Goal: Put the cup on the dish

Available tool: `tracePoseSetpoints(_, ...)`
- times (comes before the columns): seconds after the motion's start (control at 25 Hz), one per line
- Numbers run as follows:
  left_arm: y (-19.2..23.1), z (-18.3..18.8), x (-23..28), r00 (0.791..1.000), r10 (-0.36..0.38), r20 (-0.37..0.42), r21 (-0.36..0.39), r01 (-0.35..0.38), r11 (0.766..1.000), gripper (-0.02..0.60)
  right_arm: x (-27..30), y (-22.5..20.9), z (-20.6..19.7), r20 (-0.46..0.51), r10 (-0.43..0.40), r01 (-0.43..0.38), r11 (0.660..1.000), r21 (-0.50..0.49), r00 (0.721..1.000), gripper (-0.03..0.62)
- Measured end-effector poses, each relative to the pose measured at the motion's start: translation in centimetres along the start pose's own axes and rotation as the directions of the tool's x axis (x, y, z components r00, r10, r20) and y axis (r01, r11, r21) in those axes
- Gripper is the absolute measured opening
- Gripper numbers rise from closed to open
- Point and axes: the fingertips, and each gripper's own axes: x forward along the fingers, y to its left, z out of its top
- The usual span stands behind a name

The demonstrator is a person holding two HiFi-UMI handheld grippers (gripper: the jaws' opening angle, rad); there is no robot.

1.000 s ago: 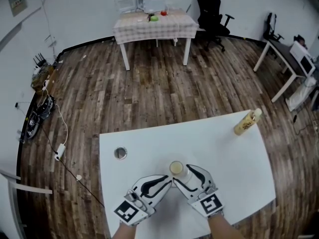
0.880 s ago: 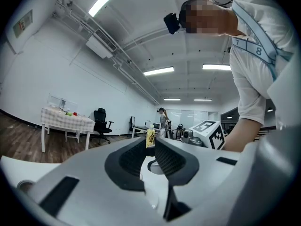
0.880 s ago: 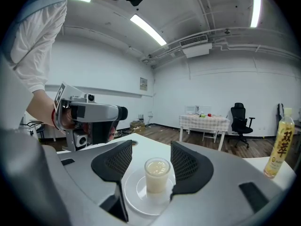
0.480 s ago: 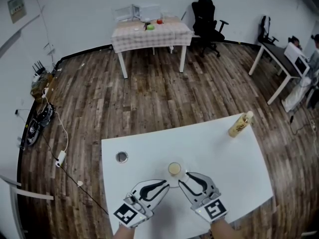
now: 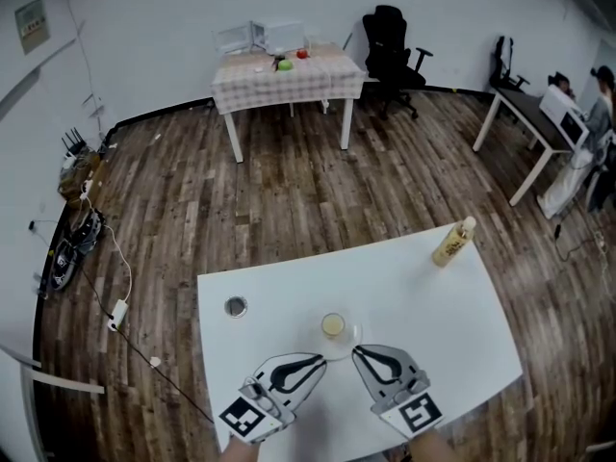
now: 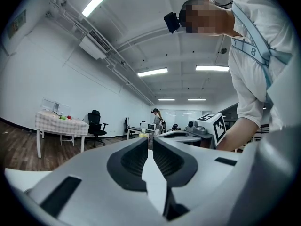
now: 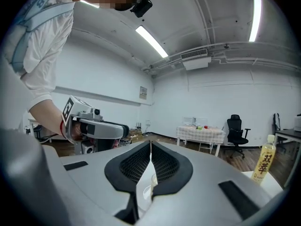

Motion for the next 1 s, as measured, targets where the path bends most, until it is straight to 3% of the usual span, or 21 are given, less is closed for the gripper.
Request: tracePoseSetpoints(1.0, -2.6, 2.7, -2.1, 0.999, -0.028, 0.018, 0.026, 0.027, 0.999, 0.029, -3.1, 2.1, 3.3, 0.006, -0.036, 0.036, 0.999, -0.002, 0.999, 0.031)
